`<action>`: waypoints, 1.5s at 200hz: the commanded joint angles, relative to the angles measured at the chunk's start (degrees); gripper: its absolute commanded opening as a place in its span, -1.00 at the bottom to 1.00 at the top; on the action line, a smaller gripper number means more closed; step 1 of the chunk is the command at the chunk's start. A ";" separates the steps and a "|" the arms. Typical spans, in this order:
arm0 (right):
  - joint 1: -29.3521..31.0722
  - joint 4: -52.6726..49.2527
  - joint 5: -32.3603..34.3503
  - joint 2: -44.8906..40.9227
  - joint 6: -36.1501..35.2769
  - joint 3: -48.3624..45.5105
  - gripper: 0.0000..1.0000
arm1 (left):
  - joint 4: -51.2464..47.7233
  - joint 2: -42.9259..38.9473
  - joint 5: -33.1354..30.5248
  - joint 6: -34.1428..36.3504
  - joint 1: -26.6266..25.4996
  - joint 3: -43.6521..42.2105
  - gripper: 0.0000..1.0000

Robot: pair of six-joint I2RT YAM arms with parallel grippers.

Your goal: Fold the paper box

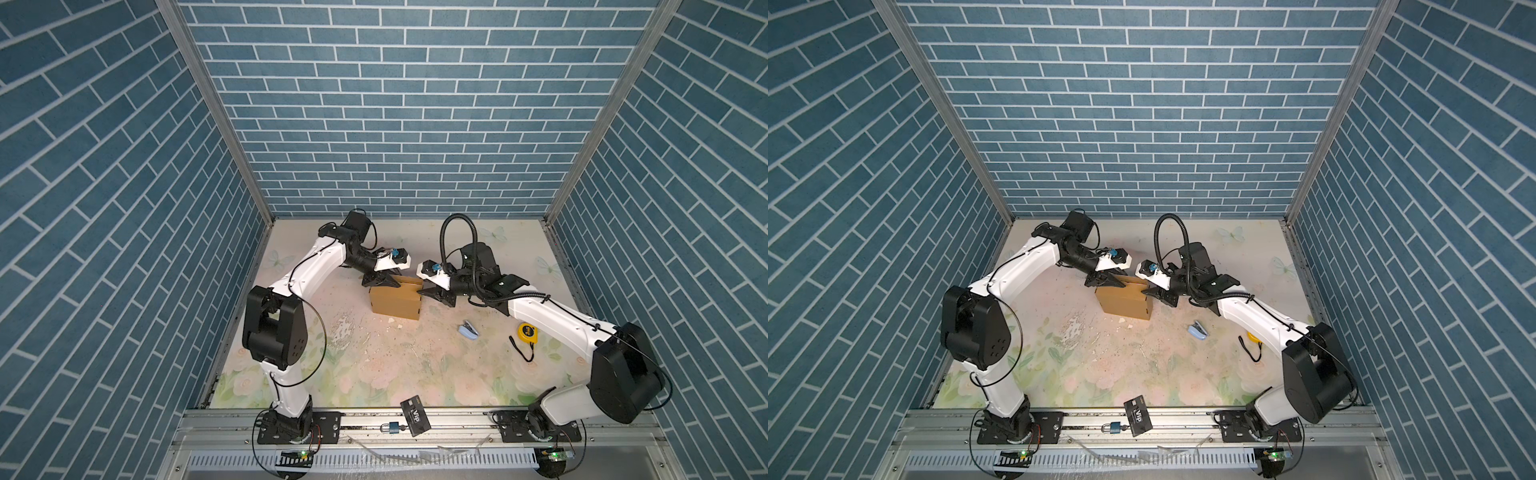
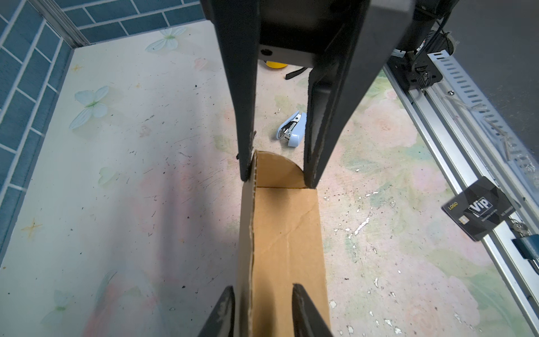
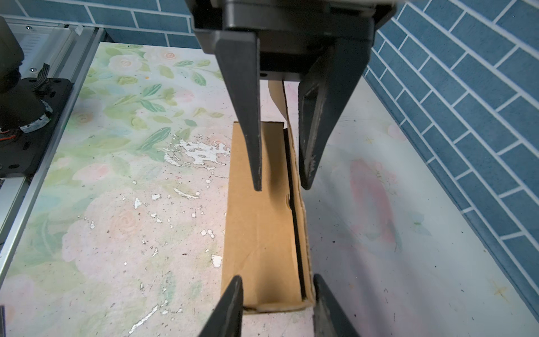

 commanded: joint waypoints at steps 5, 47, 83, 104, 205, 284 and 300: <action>0.20 1.15 0.45 0.91 0.59 -0.43 -0.25 | -2.95 -2.95 0.54 -2.56 -0.40 2.22 -0.24; 0.17 1.17 0.45 0.87 0.44 -0.28 -0.25 | -3.17 -10.12 -3.29 -8.76 0.05 0.46 -0.19; 0.20 1.08 0.28 0.88 0.48 -0.17 -0.25 | -2.76 -15.69 -7.91 -15.93 4.53 -2.10 -0.19; 0.20 0.89 0.36 0.68 0.37 -0.17 -0.25 | -0.46 -18.58 -13.35 -19.53 6.63 -5.53 -0.20; 0.21 0.89 0.54 0.52 0.44 -0.12 -0.25 | 8.48 -19.45 -23.92 -30.28 8.08 -12.89 -0.24; 0.16 1.03 0.60 0.39 0.21 -0.48 -0.25 | 9.05 -16.42 -24.71 -31.95 6.01 -11.63 -0.50; 0.20 0.97 0.81 0.35 0.20 -0.45 -0.25 | 8.76 -16.27 -24.79 -32.30 5.51 -11.63 -0.62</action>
